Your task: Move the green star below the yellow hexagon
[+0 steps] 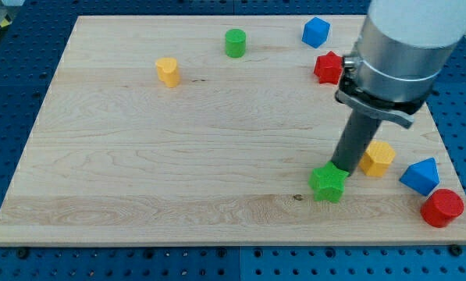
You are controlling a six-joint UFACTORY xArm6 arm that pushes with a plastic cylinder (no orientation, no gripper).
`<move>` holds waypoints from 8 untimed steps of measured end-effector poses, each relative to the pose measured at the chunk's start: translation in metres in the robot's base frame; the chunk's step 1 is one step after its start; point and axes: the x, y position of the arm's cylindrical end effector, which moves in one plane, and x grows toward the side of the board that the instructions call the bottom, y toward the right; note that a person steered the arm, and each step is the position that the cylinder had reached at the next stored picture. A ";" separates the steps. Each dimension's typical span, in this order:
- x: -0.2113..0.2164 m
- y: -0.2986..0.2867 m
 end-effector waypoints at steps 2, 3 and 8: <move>-0.024 -0.076; -0.017 -0.087; 0.029 0.002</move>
